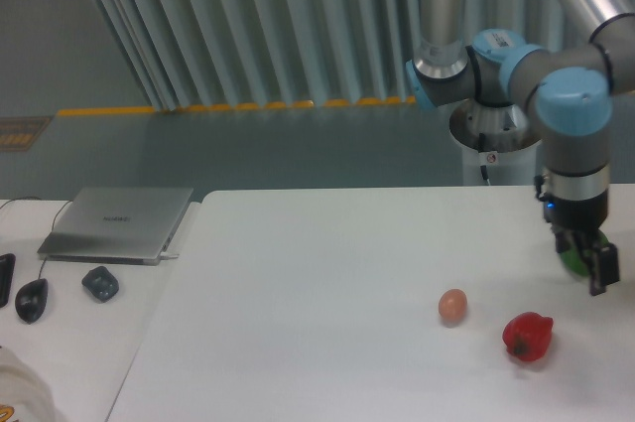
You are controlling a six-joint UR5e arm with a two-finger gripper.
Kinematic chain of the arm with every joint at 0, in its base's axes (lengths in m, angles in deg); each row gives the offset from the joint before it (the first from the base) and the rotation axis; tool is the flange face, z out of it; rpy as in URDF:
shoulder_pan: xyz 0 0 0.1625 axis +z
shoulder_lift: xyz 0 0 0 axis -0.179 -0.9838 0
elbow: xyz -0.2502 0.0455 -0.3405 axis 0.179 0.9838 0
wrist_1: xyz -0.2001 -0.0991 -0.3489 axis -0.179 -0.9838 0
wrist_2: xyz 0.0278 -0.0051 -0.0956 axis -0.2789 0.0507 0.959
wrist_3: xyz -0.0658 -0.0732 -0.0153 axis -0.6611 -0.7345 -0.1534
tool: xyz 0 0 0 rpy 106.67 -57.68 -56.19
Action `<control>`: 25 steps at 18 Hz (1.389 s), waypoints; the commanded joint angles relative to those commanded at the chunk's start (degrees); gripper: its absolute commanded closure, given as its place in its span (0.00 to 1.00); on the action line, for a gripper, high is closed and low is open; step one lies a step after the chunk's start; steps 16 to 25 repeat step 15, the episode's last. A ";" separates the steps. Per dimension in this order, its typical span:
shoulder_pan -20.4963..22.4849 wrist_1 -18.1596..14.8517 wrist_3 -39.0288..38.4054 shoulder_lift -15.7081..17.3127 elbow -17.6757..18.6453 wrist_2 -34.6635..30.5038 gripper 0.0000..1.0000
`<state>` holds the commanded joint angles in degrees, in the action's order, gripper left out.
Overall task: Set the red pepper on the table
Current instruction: 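Lift the open gripper up away from the red pepper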
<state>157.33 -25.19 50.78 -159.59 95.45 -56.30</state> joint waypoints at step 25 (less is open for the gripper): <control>4.32 -0.88 2.84 -0.44 0.17 0.81 0.00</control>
